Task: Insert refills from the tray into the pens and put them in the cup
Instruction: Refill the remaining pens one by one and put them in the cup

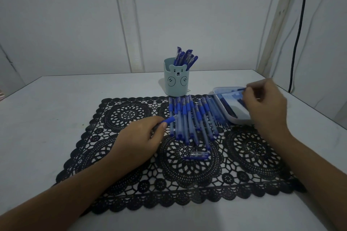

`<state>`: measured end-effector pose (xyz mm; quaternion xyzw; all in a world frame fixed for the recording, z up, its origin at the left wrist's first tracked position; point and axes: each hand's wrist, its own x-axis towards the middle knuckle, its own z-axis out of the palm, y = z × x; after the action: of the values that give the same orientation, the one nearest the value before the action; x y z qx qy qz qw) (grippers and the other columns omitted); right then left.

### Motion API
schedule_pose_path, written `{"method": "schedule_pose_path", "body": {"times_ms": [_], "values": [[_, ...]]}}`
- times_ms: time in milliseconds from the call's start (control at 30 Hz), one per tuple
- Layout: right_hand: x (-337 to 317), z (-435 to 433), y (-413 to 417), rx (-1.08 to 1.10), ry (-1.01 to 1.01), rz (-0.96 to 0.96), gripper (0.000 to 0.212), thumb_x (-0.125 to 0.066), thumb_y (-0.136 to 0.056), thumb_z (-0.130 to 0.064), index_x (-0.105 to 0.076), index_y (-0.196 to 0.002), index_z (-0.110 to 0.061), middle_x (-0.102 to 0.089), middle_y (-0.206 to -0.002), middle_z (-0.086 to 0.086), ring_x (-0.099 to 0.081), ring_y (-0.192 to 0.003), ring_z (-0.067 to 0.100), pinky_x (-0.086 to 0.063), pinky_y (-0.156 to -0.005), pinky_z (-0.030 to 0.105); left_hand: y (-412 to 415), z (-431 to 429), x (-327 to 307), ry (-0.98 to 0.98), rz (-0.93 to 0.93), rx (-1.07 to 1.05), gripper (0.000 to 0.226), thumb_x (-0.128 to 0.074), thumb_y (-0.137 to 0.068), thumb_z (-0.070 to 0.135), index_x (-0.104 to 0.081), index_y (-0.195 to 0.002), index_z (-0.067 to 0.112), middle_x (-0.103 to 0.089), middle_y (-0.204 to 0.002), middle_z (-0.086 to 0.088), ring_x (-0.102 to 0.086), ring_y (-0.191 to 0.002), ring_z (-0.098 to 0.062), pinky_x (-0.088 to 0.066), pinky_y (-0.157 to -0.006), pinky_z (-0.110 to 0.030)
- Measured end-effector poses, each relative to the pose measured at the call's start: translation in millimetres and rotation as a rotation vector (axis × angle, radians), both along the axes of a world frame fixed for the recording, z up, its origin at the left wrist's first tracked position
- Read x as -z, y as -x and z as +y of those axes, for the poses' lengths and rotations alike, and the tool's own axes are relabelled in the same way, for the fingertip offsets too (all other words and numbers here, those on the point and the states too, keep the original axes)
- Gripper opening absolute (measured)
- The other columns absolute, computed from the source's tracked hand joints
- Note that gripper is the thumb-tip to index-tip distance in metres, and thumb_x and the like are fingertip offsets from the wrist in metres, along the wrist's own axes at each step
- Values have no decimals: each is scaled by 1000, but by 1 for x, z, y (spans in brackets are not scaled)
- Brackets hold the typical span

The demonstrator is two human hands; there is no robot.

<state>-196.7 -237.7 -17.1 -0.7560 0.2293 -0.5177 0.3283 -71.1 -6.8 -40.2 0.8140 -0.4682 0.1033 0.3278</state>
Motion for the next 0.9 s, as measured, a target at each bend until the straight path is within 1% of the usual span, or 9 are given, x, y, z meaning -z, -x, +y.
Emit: {"method": "schedule_pose_path", "body": {"times_ms": [33, 67, 133, 167, 233, 367, 500, 700, 900], "values": [[3, 2, 0, 8, 145, 71, 4, -55, -86, -6, -55, -85, -11, -59, -77, 1, -53, -65, 6, -39, -63, 4, 0, 0, 0, 6, 4, 0, 35, -34, -84, 43, -62, -95, 25, -56, -65, 11, -52, -67, -7, -39, -52, -24], [6, 3, -2, 8, 285, 131, 3, -57, -85, -4, -56, -84, -7, -59, -74, 3, -52, -62, 8, -41, -62, 8, 0, 0, 1, 11, 5, -1, 34, -34, -85, 43, -62, -95, 25, -56, -65, 11, -52, -69, -7, -38, -52, -24], [13, 5, -7, 6, 528, 248, 4, -60, -81, 2, -57, -80, -1, -59, -70, 10, -54, -59, 21, -47, -56, 28, -1, 1, 1, 15, 3, -1, 34, -35, -85, 43, -62, -94, 25, -56, -64, 11, -52, -69, -6, -38, -52, -24], [16, 3, -10, -1, 594, 296, 5, -61, -79, 3, -57, -78, 1, -59, -69, 12, -54, -57, 25, -47, -53, 33, -1, 1, 1, 13, 3, 0, 33, -35, -85, 43, -62, -94, 25, -55, -64, 11, -52, -69, -6, -37, -52, -23], [18, -1, -12, -48, 628, 374, 7, -64, -77, 3, -58, -77, -1, -57, -72, 12, -53, -54, 26, -45, -49, 32, -1, 0, 1, 6, 2, 1, 31, -36, -87, 42, -62, -94, 25, -55, -64, 11, -51, -70, -6, -36, -51, -22], [24, -10, -11, -125, 623, 500, 8, -63, -79, -17, -60, -85, -12, -47, -81, -3, -49, -66, 17, -47, -57, 38, -1, 0, 1, -3, -5, 1, 30, -38, -90, 40, -62, -94, 23, -55, -64, 9, -51, -72, -7, -36, -51, -21], [23, -12, -10, -117, 557, 543, 20, -53, -81, -32, -63, -88, -16, -46, -82, -6, -48, -75, 16, -46, -67, 39, 0, 0, 0, 1, 2, 8, 34, -34, -85, 43, -61, -93, 25, -55, -63, 9, -51, -71, -8, -37, -50, -22], [14, -24, -12, 12, 385, 564, 17, -52, -88, -17, -65, -87, -7, -61, -82, 7, -55, -74, 23, -41, -66, 30, 0, 1, 1, 2, -2, 11, 29, -38, -89, 41, -62, -93, 26, -55, -63, 10, -51, -73, -8, -39, -51, -24], [8, -41, -18, 65, 177, 814, 16, -55, -84, -20, -71, -88, -14, -69, -95, 6, -58, -87, 23, -49, -75, 33, -1, -1, 2, -9, -31, 14, 30, -37, -88, 42, -61, -92, 25, -53, -61, 11, -51, -73, -7, -35, -49, -20]]}}
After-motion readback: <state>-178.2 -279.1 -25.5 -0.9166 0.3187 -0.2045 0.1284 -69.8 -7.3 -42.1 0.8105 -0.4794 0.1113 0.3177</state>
